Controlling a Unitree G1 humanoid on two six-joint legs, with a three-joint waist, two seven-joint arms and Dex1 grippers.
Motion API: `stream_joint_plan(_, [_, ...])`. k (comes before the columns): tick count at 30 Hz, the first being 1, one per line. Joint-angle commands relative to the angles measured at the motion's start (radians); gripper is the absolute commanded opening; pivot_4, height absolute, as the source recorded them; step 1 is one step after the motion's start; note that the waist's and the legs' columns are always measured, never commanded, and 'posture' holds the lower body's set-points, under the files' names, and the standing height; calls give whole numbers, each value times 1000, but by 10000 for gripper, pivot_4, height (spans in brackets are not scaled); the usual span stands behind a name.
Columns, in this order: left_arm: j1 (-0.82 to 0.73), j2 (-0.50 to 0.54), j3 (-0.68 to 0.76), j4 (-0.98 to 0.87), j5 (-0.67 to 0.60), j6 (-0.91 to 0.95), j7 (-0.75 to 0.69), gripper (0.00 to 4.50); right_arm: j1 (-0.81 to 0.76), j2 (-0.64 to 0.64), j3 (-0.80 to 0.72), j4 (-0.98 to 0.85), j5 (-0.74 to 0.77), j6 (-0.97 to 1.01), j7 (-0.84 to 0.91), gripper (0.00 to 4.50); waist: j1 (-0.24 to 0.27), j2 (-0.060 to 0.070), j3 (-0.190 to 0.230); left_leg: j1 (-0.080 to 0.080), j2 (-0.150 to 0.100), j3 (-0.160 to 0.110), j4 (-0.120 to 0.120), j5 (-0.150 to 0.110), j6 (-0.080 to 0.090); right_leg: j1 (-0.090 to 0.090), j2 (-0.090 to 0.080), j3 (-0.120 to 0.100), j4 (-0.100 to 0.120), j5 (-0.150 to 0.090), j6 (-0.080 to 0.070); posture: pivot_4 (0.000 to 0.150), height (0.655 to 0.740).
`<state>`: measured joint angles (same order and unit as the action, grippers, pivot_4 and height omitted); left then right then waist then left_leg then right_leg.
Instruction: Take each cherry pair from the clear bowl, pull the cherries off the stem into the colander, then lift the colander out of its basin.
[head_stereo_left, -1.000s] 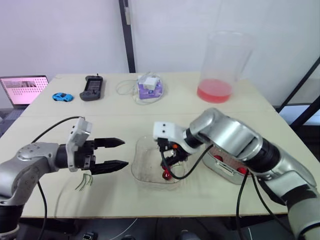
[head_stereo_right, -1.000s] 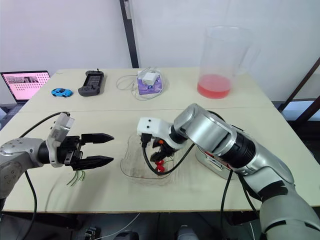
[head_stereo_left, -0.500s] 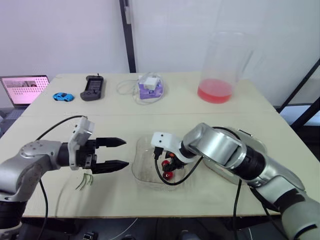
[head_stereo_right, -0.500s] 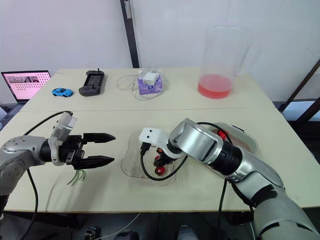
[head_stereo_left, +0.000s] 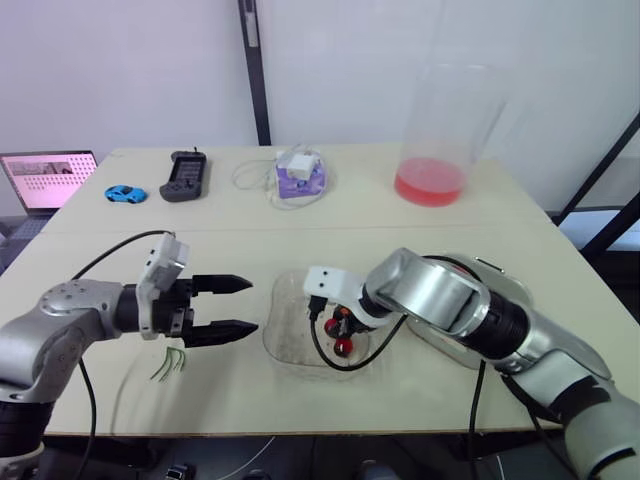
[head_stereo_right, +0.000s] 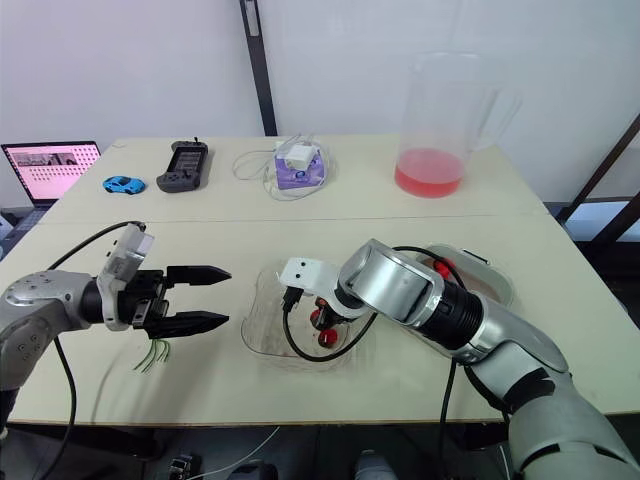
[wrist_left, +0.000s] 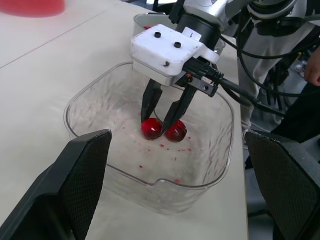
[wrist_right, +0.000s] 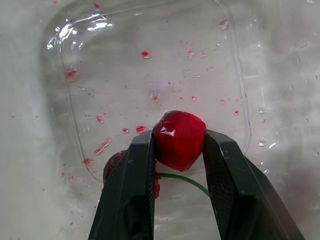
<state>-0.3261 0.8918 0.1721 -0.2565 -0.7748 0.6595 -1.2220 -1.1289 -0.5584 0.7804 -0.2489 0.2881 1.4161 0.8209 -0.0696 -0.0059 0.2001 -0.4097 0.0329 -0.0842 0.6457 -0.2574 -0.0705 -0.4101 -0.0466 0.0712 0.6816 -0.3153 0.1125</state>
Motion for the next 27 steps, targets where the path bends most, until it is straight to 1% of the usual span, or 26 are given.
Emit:
stream_joint_plan(1, [-14, 1, 8, -14, 0, -16, -5, 45000, -72, -8, 42, -30, -25, -139, 55, 13918, 0, 0, 0, 0, 0, 0, 0, 0, 0, 0, 0, 0, 0, 0, 0, 1500, 7332])
stream_joint_plan(3, [-17, 1, 8, -13, 1, -17, -4, 45000, -95, -18, 84, -21, -54, -241, 99, 13918, -1, 0, 0, 0, 0, 0, 0, 0, 0, 0, 0, 0, 0, 0, 0, 1500, 7332])
stream_joint_plan(6, [-18, 1, 9, -13, 0, -16, -3, 45000, -104, -23, 107, 2, -99, -376, 152, 13918, 0, 0, 0, 0, 0, 0, 0, 0, 0, 0, 0, 0, 0, 0, 0, 1500, 7332])
stream_joint_plan(9, [-12, 5, 13, -23, -6, -7, 0, 45000, -123, -37, 154, 63, -186, -545, 224, 13918, 1, 0, 0, 0, 0, 0, 0, 0, 0, 0, 0, 0, 0, 0, 0, 1500, 7332])
stream_joint_plan(11, [-6, 8, 13, -28, -5, -5, 1, 45000, -117, -37, 164, 97, -224, -605, 254, 13918, 1, 0, 0, 0, 0, 0, 0, 0, 0, 0, 0, 0, 0, 0, 0, 1500, 7332])
stream_joint_plan(12, [-5, 8, 13, -29, -5, -5, 2, 45000, -111, -34, 160, 108, -238, -626, 264, 16477, 0, 0, 0, 0, 0, 0, 0, 0, 0, 0, 0, 0, 0, 0, 0, 1500, 7332])
stream_joint_plan(14, [-5, 9, 13, -30, -4, -4, 3, 45000, -103, -28, 149, 122, -264, -658, 284, 23490, 0, 0, 0, 0, 0, 0, 0, 0, 0, 0, 0, 0, 0, 0, 0, 1500, 7332])
stream_joint_plan(15, [-5, 9, 13, -29, -4, -4, 3, 45000, -99, -26, 141, 126, -274, -667, 294, 28581, 0, 0, 0, 0, 0, 0, 0, 0, 0, 0, 0, 0, 0, 0, 0, 1500, 7332])
stream_joint_plan(16, [-4, 10, 15, -30, -6, -3, 3, 45000, -98, -25, 133, 125, -281, -671, 302, 32101, 0, 0, 0, 0, 0, 0, 0, 0, 0, 0, 0, 0, 0, 0, 0, 1500, 7332])
stream_joint_plan(17, [-5, 11, 15, -30, -7, -2, 2, 45000, -98, -29, 116, 116, -281, -662, 313, 37992, 0, 0, 0, 0, 0, 0, 0, 0, 0, 0, 0, 0, 0, 0, 0, 1500, 7332])
stream_joint_plan(18, [-6, 11, 15, -29, -8, -1, 1, 45000, -98, -35, 96, 102, -276, -646, 326, 42145, 0, 0, 0, 0, 0, 0, 0, 0, 0, 0, 0, 0, 0, 0, 0, 1500, 7332])
stream_joint_plan(19, [-9, 11, 15, -28, -8, 0, 0, 45000, -95, -41, 66, 80, -256, -603, 338, 44583, 0, 0, 0, 0, 0, 0, 0, 0, 0, 0, 0, 0, 0, 0, 0, 1500, 7332])
stream_joint_plan(23, [-17, 18, 15, -14, -9, -1, -16, 45000, -79, -59, -57, -25, -166, -316, 341, 44583, 4, 0, 0, 0, 0, 0, 0, 0, 0, 0, 0, 0, 0, 0, 0, 1500, 7332])
stream_joint_plan(27, [-28, 19, 12, 2, -4, -4, -30, 45000, -64, -57, -82, -82, -140, -130, 281, 44583, 2, 0, 0, 0, 0, 0, 0, 0, 0, 1, 0, 0, 0, 0, 0, 1500, 7332])
